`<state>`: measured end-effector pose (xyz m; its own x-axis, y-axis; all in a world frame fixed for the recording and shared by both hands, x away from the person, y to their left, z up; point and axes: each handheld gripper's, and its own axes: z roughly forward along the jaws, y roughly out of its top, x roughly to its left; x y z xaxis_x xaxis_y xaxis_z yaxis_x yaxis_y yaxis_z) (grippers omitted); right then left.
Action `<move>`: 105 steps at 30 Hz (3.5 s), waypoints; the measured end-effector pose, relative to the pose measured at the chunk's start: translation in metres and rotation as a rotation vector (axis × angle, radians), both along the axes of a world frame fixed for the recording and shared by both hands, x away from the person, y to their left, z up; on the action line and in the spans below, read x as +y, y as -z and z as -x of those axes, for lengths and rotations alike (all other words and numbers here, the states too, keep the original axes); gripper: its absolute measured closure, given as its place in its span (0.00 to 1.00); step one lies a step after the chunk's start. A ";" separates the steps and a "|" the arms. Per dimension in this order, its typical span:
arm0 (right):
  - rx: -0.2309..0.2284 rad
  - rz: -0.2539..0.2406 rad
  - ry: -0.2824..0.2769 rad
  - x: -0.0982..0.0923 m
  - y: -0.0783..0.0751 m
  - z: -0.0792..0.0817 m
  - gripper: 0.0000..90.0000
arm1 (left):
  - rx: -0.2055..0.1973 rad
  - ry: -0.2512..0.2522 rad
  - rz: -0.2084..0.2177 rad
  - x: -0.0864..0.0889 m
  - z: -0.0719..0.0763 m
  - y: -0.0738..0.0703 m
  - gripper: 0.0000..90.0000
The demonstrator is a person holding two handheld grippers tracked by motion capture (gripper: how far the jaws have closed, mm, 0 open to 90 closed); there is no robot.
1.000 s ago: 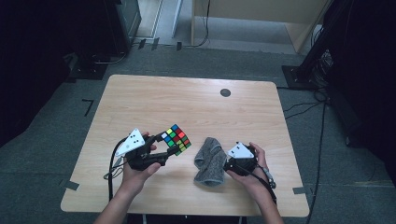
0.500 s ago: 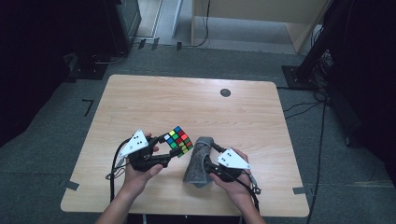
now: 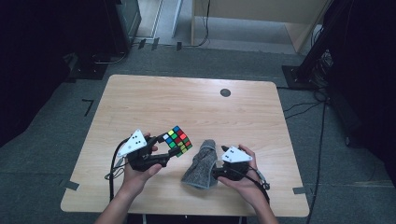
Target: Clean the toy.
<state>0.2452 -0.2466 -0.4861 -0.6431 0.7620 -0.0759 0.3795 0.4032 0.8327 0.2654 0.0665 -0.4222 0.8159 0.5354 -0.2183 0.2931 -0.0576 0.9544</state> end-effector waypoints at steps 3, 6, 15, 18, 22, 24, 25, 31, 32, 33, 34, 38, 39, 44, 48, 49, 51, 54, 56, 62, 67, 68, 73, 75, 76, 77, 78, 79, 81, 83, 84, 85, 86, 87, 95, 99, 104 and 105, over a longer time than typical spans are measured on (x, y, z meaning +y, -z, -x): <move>0.020 0.037 -0.037 -0.013 -0.001 0.002 0.22 | 0.003 -0.001 -0.001 0.000 0.000 0.000 0.39; 0.028 0.095 -0.060 -0.018 0.003 0.003 0.21 | 0.000 -0.001 -0.001 0.000 0.000 0.000 0.39; -0.077 -0.041 0.068 -0.039 -0.015 0.005 0.27 | 0.008 -0.003 -0.003 -0.002 0.000 0.001 0.39; -0.141 -0.173 0.049 -0.023 -0.023 0.011 0.27 | 0.014 -0.001 -0.005 -0.005 0.001 0.000 0.39; -0.202 -0.219 -0.051 0.013 -0.031 0.022 0.25 | 0.031 0.005 0.001 -0.010 0.003 -0.001 0.39; -0.225 -0.224 -0.085 0.030 -0.033 0.027 0.24 | 0.045 0.012 0.007 -0.013 0.005 -0.002 0.39; -0.235 -0.224 -0.093 0.037 -0.034 0.029 0.22 | 0.053 0.015 0.010 -0.016 0.006 -0.003 0.39; -0.285 -0.227 -0.061 0.060 -0.032 0.034 0.22 | 0.091 0.034 -0.005 -0.029 0.011 -0.002 0.39; -0.292 -0.232 -0.053 0.061 -0.032 0.033 0.22 | 0.093 0.038 -0.005 -0.030 0.012 -0.002 0.39; -0.295 -0.238 -0.046 0.062 -0.032 0.033 0.24 | 0.096 0.040 -0.004 -0.032 0.013 -0.002 0.39; -0.300 -0.239 -0.044 0.062 -0.031 0.033 0.24 | 0.099 0.041 -0.004 -0.033 0.013 -0.002 0.39; -0.314 -0.243 -0.051 0.063 -0.030 0.035 0.35 | 0.120 0.034 0.009 -0.033 0.012 -0.001 0.39; -0.314 -0.243 -0.051 0.063 -0.030 0.035 0.35 | 0.122 0.032 0.011 -0.033 0.012 -0.001 0.39; -0.325 -0.241 -0.039 0.066 -0.028 0.036 0.35 | 0.128 0.033 0.015 -0.034 0.013 -0.001 0.38; -0.343 -0.221 -0.021 0.067 -0.029 0.037 0.37 | 0.119 0.032 0.018 -0.035 0.014 -0.002 0.38; -0.351 -0.215 -0.016 0.067 -0.030 0.038 0.39 | 0.121 0.044 0.026 -0.033 0.013 -0.002 0.38; -0.350 -0.220 -0.025 0.066 -0.032 0.038 0.39 | 0.124 0.063 0.040 -0.031 0.011 -0.001 0.38; -0.347 -0.208 -0.030 0.065 -0.033 0.039 0.39 | 0.113 0.071 0.040 -0.031 0.011 -0.002 0.37; -0.338 -0.204 -0.031 0.062 -0.033 0.037 0.39 | 0.108 0.072 0.054 -0.028 0.010 -0.003 0.33; -0.292 -0.200 0.023 0.047 -0.031 0.030 0.39 | 0.092 0.049 0.099 -0.015 0.005 -0.007 0.25; -0.277 -0.227 0.041 0.031 -0.039 0.026 0.39 | 0.060 0.029 0.076 -0.005 0.000 -0.007 0.20; -0.269 -0.234 0.043 0.029 -0.041 0.025 0.39 | 0.045 0.021 0.052 -0.005 0.000 -0.006 0.20; -0.219 -0.284 0.040 0.019 -0.052 0.023 0.39 | -0.002 0.021 -0.041 -0.008 -0.001 0.001 0.18; -0.188 -0.313 0.029 0.016 -0.056 0.024 0.39 | -0.035 0.025 -0.093 -0.012 0.000 0.004 0.16; -0.175 -0.322 0.023 0.016 -0.058 0.024 0.39 | -0.054 0.024 -0.121 -0.015 0.002 0.005 0.16; -0.166 -0.328 0.021 0.016 -0.060 0.024 0.39 | -0.072 0.029 -0.144 -0.018 0.004 0.006 0.16; -0.160 -0.333 0.020 0.016 -0.062 0.025 0.39 | -0.094 0.033 -0.171 -0.020 0.006 0.007 0.16; -0.153 -0.337 0.020 0.017 -0.064 0.026 0.39 | -0.118 0.037 -0.198 -0.024 0.008 0.008 0.15; -0.138 -0.351 0.011 0.018 -0.066 0.027 0.39 | -0.168 0.049 -0.252 -0.030 0.012 0.010 0.15; -0.101 -0.375 -0.005 0.019 -0.068 0.028 0.39 | -0.217 0.051 -0.289 -0.035 0.017 0.012 0.15; -0.082 -0.384 -0.013 0.019 -0.069 0.028 0.39 | -0.232 0.057 -0.295 -0.036 0.019 0.012 0.16; -0.058 -0.390 -0.024 0.020 -0.070 0.027 0.39 | -0.242 0.060 -0.297 -0.037 0.020 0.013 0.16; -0.040 -0.392 -0.038 0.021 -0.071 0.027 0.39 | -0.251 0.061 -0.300 -0.038 0.021 0.013 0.16; -0.018 -0.395 -0.048 0.022 -0.072 0.027 0.39 | -0.259 0.061 -0.304 -0.039 0.022 0.013 0.16; 0.072 -0.389 -0.085 0.031 -0.074 0.027 0.39 | -0.358 0.036 -0.380 -0.042 0.027 0.017 0.16; 0.102 -0.385 -0.092 0.031 -0.073 0.026 0.39 | -0.404 0.026 -0.405 -0.043 0.029 0.020 0.17; 0.121 -0.364 -0.081 0.034 -0.071 0.025 0.39 | -0.448 0.033 -0.430 -0.045 0.031 0.022 0.19; 0.124 -0.359 -0.073 0.035 -0.070 0.025 0.39 | -0.458 0.032 -0.434 -0.045 0.031 0.023 0.19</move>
<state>0.2203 -0.2114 -0.4156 -0.6843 0.6777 0.2690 0.4674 0.1245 0.8753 0.2344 0.0216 -0.4450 0.7923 0.4706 0.3883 -0.1475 -0.4698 0.8704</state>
